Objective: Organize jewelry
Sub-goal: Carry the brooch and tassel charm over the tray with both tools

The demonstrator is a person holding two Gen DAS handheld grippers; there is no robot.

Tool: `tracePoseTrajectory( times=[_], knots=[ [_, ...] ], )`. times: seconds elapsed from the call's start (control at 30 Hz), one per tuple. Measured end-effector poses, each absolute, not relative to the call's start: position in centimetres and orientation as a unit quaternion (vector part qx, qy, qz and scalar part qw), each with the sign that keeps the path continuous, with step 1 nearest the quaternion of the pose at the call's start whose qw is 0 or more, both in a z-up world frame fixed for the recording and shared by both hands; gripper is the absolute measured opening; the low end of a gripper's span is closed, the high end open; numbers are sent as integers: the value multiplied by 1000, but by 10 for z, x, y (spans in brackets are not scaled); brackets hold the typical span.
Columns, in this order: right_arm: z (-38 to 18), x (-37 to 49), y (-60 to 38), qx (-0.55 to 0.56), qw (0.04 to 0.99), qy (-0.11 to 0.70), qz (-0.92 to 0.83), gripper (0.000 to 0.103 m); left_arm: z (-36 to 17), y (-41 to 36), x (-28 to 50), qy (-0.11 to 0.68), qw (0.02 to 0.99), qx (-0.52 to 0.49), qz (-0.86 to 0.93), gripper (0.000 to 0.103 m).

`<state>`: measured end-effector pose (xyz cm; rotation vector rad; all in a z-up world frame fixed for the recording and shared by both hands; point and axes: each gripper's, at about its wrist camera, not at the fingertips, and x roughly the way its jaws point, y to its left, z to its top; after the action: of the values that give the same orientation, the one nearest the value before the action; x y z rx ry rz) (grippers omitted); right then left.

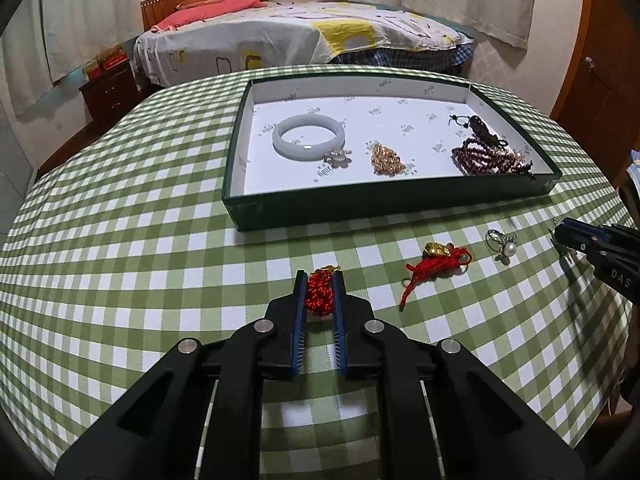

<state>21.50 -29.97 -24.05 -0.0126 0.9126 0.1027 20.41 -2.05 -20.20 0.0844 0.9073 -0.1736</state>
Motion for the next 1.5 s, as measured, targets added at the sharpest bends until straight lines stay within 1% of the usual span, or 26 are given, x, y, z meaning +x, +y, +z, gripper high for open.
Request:
tracePoseTrajectory(
  times=[0.27, 0.5, 0.67, 0.87, 0.97, 1.13, 1.3, 1.5],
  knots=[
    [-221, 211, -301, -2, 906, 420, 53, 14, -179, -19, 200, 415, 905, 30, -85, 12],
    [-193, 217, -300, 4, 920, 387, 64, 14, -144, -26, 203, 376, 921, 20, -98, 12],
    [-175, 234, -295, 4, 929, 364, 74, 14, -125, -36, 221, 349, 930, 17, -109, 12],
    [-158, 268, -285, 7, 938, 334, 86, 14, -116, -50, 255, 326, 938, 10, -118, 12],
    [-158, 286, -279, 2, 940, 328, 89, 14, -119, -60, 279, 323, 939, 11, -118, 12],
    [-173, 319, -270, -2, 937, 336, 93, 14, -136, -76, 318, 331, 937, 15, -112, 12],
    [-197, 349, -265, -5, 927, 364, 92, 14, -167, -88, 352, 362, 926, 30, -106, 12],
    [-224, 367, -261, -13, 911, 401, 91, 14, -193, -94, 375, 395, 912, 35, -104, 12]
  ],
)
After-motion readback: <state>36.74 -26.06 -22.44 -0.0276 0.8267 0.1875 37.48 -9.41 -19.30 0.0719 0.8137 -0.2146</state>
